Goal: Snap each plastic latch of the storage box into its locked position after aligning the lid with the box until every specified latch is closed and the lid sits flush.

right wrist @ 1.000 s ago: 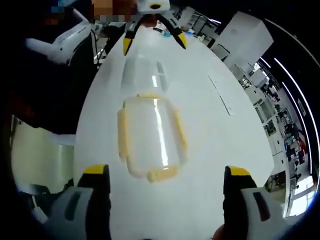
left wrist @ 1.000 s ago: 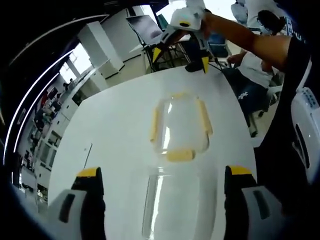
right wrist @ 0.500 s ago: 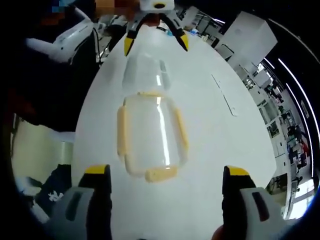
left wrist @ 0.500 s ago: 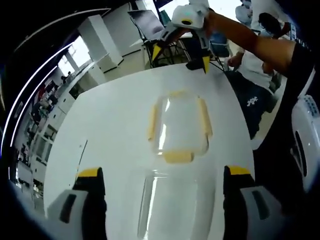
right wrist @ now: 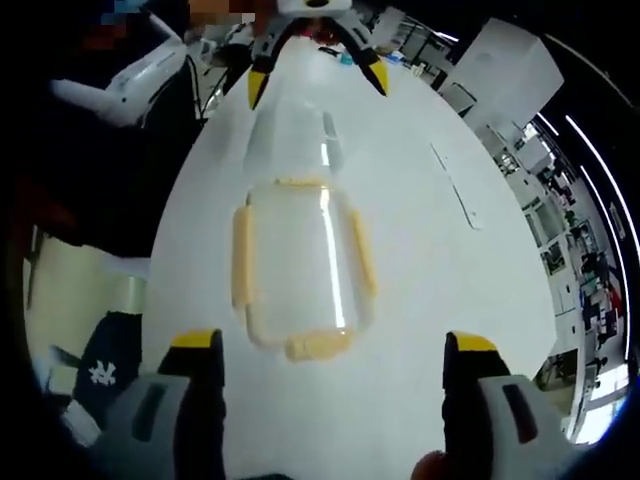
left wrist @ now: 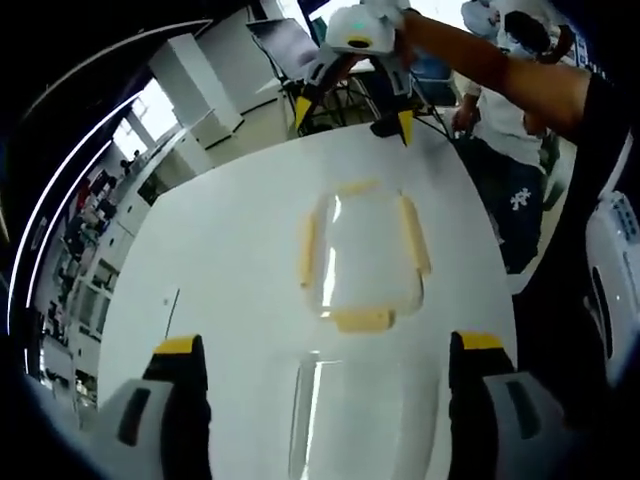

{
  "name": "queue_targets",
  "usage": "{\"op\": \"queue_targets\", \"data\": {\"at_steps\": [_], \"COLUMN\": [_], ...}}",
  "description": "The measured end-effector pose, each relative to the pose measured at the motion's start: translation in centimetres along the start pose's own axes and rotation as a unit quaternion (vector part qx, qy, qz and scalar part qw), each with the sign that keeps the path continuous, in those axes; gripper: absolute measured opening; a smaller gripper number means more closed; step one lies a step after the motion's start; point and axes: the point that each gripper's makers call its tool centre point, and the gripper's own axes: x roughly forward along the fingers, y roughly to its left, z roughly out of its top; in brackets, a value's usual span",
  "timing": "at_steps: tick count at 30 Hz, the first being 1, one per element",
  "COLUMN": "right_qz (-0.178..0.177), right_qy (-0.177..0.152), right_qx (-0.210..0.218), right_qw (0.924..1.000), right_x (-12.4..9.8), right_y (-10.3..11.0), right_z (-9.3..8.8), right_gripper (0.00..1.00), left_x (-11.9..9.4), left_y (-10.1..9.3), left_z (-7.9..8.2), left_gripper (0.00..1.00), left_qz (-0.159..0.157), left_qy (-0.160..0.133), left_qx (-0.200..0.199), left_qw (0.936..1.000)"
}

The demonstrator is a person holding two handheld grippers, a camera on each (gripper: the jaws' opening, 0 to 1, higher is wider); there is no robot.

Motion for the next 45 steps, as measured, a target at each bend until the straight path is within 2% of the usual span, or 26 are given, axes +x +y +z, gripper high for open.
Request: {"op": "queue_targets", "data": {"at_steps": [7,8,9,11,12,13,23,43,45], "right_qz": [0.008,0.009,0.010,0.010,0.009,0.009,0.011,0.015,0.015], "right_qy": [0.013,0.014,0.015,0.014,0.014,0.014,0.015,0.012,0.011], "right_qx": [0.001,0.001,0.002,0.002,0.003,0.002,0.001,0.001,0.000], "right_qw": [0.9999,0.9999,0.9998,0.9998,0.9999,0.9999,0.9998,0.9998,0.9998], "right_x": [0.9,1.0,1.0,1.0,1.0,1.0,1.4,1.5,1.5], "right_y": [0.0,-0.1,0.0,-0.2,-0.2,-0.3,-0.4,-0.6,-0.6], "right_z": [-0.6,-0.6,-0.6,-0.5,-0.5,-0.5,-0.7,-1.4,-1.3], "right_gripper": [0.89,0.89,0.89,0.89,0.89,0.89,0.88,0.87,0.87], "left_x": [1.0,1.0,1.2,1.3,1.0,1.0,1.8,3.7,4.0], "left_y": [0.1,0.8,1.0,0.9,1.9,2.0,0.7,-0.3,-0.2], "left_z": [-0.1,-0.1,0.1,0.1,0.3,0.4,0.8,0.9,1.2], "left_gripper": [1.00,1.00,1.00,1.00,1.00,1.00,0.98,0.99,1.00], "left_qz": [-0.004,0.015,0.017,0.012,0.011,0.009,-0.019,-0.029,-0.021], "left_qy": [-0.001,0.003,-0.002,0.005,0.001,0.000,0.008,0.018,0.009], "left_qx": [-0.001,-0.009,-0.002,-0.002,-0.001,-0.001,-0.007,0.001,0.002], "left_qw": [1.0000,0.9998,0.9998,0.9999,0.9999,1.0000,0.9998,0.9994,0.9997]}}
